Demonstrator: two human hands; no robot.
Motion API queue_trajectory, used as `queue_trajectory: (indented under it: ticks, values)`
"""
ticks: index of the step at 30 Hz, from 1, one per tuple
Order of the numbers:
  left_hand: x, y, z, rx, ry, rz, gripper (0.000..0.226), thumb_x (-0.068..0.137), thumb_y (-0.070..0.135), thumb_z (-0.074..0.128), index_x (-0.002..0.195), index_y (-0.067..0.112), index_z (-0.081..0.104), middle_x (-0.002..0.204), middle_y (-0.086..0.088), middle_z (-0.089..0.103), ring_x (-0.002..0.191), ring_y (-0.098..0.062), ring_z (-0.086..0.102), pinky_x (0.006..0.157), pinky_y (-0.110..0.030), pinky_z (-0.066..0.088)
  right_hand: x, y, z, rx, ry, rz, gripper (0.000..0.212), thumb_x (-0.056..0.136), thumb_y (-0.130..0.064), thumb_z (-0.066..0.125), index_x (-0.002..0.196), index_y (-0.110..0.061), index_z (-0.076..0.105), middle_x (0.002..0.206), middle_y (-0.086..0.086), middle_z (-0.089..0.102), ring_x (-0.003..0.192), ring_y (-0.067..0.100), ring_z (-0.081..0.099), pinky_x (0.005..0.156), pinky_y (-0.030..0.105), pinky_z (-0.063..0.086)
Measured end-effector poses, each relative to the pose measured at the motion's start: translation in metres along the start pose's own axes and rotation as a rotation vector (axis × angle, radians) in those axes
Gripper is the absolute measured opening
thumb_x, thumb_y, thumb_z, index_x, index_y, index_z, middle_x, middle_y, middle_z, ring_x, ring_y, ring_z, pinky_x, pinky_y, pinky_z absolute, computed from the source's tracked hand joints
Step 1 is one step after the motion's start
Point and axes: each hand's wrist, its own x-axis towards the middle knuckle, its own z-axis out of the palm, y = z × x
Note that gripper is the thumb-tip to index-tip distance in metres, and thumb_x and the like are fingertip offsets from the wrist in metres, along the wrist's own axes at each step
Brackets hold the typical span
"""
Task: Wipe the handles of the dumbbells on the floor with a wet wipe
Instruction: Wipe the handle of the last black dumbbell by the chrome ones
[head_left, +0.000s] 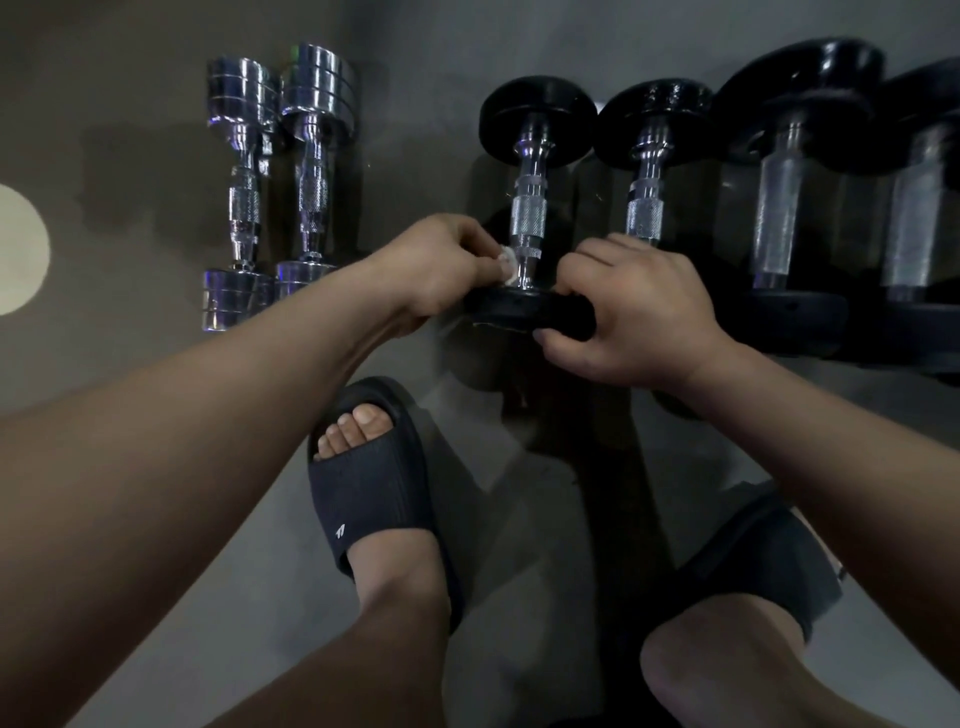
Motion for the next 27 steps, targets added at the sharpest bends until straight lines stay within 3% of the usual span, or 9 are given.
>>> queue_trajectory:
  ticks: [4,7,10,13,16,19,22,24,27]
  values:
    - [-0.009,0.002,-0.002,-0.002,0.029,0.031,0.019,0.082,0.019,0.084,0.092,0.007,0.074,0.072,0.015,0.073,0.067,0.004,0.065,0.064,-0.016,0.051,-0.001,0.003,-0.002,0.024,-0.036,-0.012,0.04,0.076,-0.058,0.054,0.091,-0.022,0.06,0.089,-0.004,0.058,0.089,0.023,0.056,0.065,0.034,0.045]
    - [-0.009,0.002,0.007,0.059,0.148,0.046,0.026,0.075,0.027,0.089,0.085,0.01,0.072,0.086,0.003,0.077,0.081,-0.013,0.073,0.074,-0.034,0.061,0.001,0.004,-0.006,0.104,-0.061,0.006,0.036,0.081,-0.051,0.046,0.093,-0.022,0.064,0.09,-0.004,0.061,0.091,0.025,0.056,0.068,0.034,0.042]
    - [-0.009,0.002,0.01,0.076,0.202,0.076,0.026,0.074,0.032,0.089,0.082,0.013,0.073,0.086,-0.002,0.077,0.085,-0.02,0.073,0.08,-0.039,0.061,0.011,0.002,-0.008,0.25,-0.067,0.22,0.025,0.092,-0.045,0.048,0.094,-0.026,0.065,0.088,-0.01,0.065,0.089,0.018,0.06,0.075,0.037,0.049]
    - [-0.015,0.0,0.002,0.079,0.135,0.118,0.013,0.089,0.031,0.074,0.086,0.018,0.078,0.087,0.001,0.077,0.088,-0.017,0.073,0.086,-0.039,0.059,0.025,0.004,-0.007,0.533,-0.068,0.405,0.011,0.092,-0.033,0.06,0.101,-0.035,0.064,0.089,-0.016,0.067,0.086,0.005,0.063,0.078,0.033,0.054]
    - [-0.024,-0.008,-0.004,-0.016,0.072,0.113,0.029,0.095,0.008,0.055,0.093,0.026,0.077,0.096,0.005,0.078,0.096,-0.013,0.072,0.092,-0.03,0.057,0.041,0.001,-0.007,0.687,-0.147,0.318,0.021,0.088,-0.029,0.07,0.107,-0.037,0.064,0.096,-0.008,0.067,0.085,0.013,0.066,0.077,0.035,0.057]
    - [-0.028,-0.018,0.0,-0.158,0.066,0.091,0.033,0.092,-0.002,0.053,0.1,0.021,0.076,0.096,0.001,0.077,0.084,-0.01,0.071,0.071,-0.023,0.054,0.055,-0.003,-0.003,0.626,-0.193,0.255,0.019,0.082,-0.033,0.081,0.098,-0.032,0.073,0.093,-0.007,0.063,0.081,0.008,0.065,0.079,0.027,0.055]
    - [-0.027,-0.024,0.0,-0.33,0.184,0.012,0.019,0.088,0.004,0.063,0.104,0.012,0.068,0.087,-0.01,0.069,0.074,-0.018,0.061,0.07,-0.031,0.049,0.06,-0.004,-0.004,0.49,-0.17,0.219,0.01,0.081,-0.027,0.081,0.086,-0.024,0.073,0.088,-0.009,0.061,0.076,0.003,0.061,0.075,0.021,0.052]
    - [-0.028,-0.029,-0.004,-0.24,0.154,0.07,0.023,0.081,0.01,0.062,0.103,0.015,0.067,0.092,-0.012,0.069,0.076,-0.018,0.061,0.072,-0.031,0.05,0.055,-0.001,-0.007,0.444,-0.177,0.243,0.008,0.083,-0.024,0.077,0.083,-0.022,0.069,0.083,-0.008,0.065,0.076,0.006,0.062,0.072,0.022,0.052]
    - [-0.038,-0.037,-0.009,0.062,-0.045,0.25,0.031,0.08,0.015,0.068,0.111,0.018,0.066,0.11,-0.003,0.069,0.095,-0.008,0.064,0.085,-0.022,0.05,0.048,0.007,-0.007,0.437,-0.155,0.35,0.006,0.083,-0.022,0.072,0.084,-0.021,0.067,0.08,-0.007,0.067,0.077,0.008,0.064,0.067,0.02,0.05]
